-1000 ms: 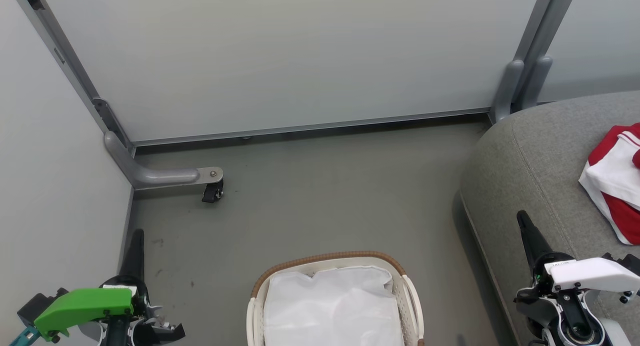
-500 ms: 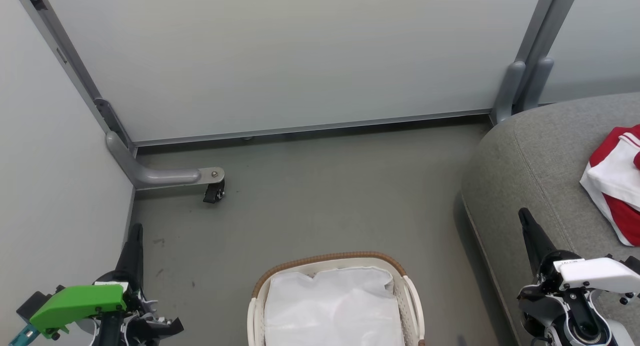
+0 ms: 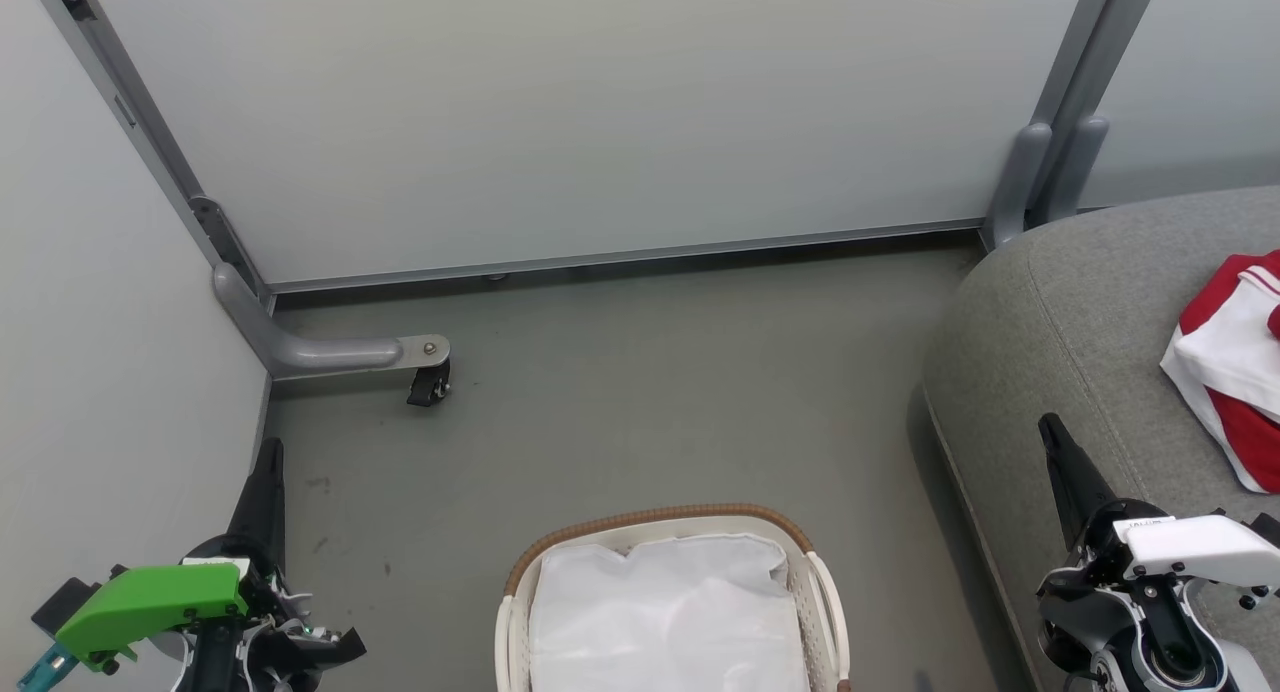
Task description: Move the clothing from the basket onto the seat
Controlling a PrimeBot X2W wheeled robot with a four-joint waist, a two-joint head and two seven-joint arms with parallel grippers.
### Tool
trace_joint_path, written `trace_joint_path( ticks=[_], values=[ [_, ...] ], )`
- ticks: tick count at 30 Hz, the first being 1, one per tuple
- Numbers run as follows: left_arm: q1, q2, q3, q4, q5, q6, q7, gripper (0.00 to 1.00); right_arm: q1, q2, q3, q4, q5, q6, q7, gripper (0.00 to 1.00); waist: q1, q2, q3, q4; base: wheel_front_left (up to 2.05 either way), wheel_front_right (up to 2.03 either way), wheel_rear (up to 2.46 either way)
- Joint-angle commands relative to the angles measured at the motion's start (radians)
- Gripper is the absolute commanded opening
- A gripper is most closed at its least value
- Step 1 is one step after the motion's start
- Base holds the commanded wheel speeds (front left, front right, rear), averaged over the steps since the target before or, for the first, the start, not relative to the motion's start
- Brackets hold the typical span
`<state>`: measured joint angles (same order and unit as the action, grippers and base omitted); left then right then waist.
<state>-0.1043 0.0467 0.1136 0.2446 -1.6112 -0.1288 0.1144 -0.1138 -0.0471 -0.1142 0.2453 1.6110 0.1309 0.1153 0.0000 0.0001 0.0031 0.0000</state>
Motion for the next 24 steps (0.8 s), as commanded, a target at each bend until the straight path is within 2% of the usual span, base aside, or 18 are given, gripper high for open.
trace_joint_path(
  ticks=[1,24],
  values=[
    [-0.009,0.007,0.003,-0.001,-0.003,-0.004,0.003,0.0,0.011,-0.006,-0.002,-0.004,0.003,0.0,0.002,0.0,0.0,-0.0001,0.0,0.0,0.0,0.0,0.0],
    [-0.009,0.007,0.002,-0.001,-0.003,-0.004,0.003,0.0,0.011,-0.006,-0.002,-0.004,0.004,0.0,0.002,0.0,0.0,-0.0001,0.0,0.0,0.0,0.0,0.0]
  ],
)
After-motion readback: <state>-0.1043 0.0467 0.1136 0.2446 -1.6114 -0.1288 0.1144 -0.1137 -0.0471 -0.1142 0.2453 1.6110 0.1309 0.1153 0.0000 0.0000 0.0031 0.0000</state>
